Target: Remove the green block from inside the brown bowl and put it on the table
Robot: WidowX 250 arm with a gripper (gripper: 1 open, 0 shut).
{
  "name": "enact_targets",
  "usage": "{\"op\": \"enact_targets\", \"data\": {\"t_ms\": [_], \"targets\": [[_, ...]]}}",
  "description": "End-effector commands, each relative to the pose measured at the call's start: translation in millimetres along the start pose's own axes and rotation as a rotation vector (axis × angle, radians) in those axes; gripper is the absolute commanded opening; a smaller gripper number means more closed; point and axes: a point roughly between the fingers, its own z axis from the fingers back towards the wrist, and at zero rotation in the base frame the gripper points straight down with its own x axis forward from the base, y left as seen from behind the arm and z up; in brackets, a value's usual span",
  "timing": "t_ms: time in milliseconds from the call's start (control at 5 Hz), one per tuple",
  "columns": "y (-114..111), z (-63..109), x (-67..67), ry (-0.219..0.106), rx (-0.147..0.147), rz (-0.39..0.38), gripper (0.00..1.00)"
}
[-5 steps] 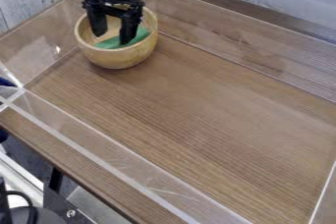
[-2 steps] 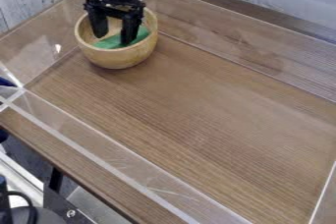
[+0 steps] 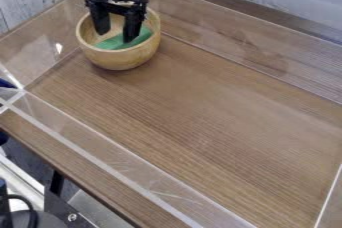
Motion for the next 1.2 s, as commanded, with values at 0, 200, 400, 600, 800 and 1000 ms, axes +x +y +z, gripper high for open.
{"op": "enact_targets", "data": {"t_ms": [0, 200, 400, 600, 800, 1000], "targets": [[4.9, 18.6, 8.1, -0.068, 0.022, 0.011, 0.0], [4.2, 19.3, 7.9, -0.072, 0.02, 0.012, 0.0], [2.5, 32.6, 5.4, -0.098, 0.011, 0.014, 0.0], [-0.1, 53.6, 1.0, -0.138, -0.005, 0.012, 0.0], [-9.8, 85.1, -6.1, -0.201, -0.019, -0.01, 0.0], [-27.6, 117.0, -15.9, -0.243, -0.052, -0.061, 0.0]]}}
